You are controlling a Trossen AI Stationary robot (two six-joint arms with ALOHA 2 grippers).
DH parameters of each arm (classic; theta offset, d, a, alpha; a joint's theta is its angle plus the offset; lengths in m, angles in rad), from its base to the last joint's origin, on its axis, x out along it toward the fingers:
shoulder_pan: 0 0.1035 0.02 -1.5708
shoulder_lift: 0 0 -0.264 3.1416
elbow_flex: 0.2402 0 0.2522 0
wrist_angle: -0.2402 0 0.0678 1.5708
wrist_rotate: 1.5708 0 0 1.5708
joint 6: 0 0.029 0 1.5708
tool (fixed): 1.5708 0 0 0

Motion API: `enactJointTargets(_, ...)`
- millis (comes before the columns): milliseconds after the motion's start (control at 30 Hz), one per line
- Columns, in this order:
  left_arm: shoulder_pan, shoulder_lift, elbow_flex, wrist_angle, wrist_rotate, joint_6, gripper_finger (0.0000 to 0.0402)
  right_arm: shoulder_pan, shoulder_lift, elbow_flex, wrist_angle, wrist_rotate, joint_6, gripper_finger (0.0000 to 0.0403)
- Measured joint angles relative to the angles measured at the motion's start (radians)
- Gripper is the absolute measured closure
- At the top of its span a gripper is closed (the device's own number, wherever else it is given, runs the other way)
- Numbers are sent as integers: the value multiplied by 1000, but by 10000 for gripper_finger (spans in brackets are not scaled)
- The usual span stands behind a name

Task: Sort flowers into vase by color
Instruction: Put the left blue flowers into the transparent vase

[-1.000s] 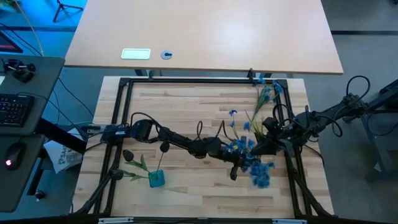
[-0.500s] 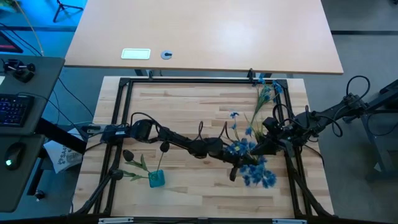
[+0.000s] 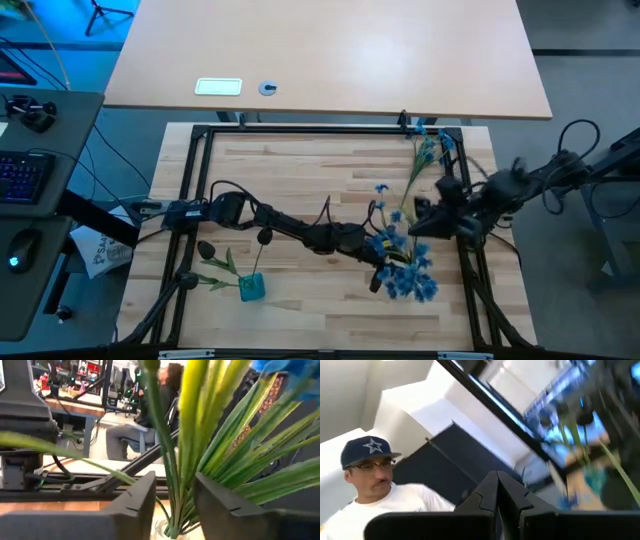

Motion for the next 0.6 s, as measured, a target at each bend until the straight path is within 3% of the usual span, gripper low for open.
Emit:
enactJointTargets(133, 13, -8, 0, -14, 43, -27, 242, 0, -1, 101, -28, 28, -125, 403)
enactJointTargets(300, 33, -42, 0, -97, 116, -53, 198, 0, 1, 230, -193, 65, -203, 403)
enactJointTargets(600, 68, -125, 1, -298, 147, 4, 164, 0, 20, 334, -347, 78, -273, 403)
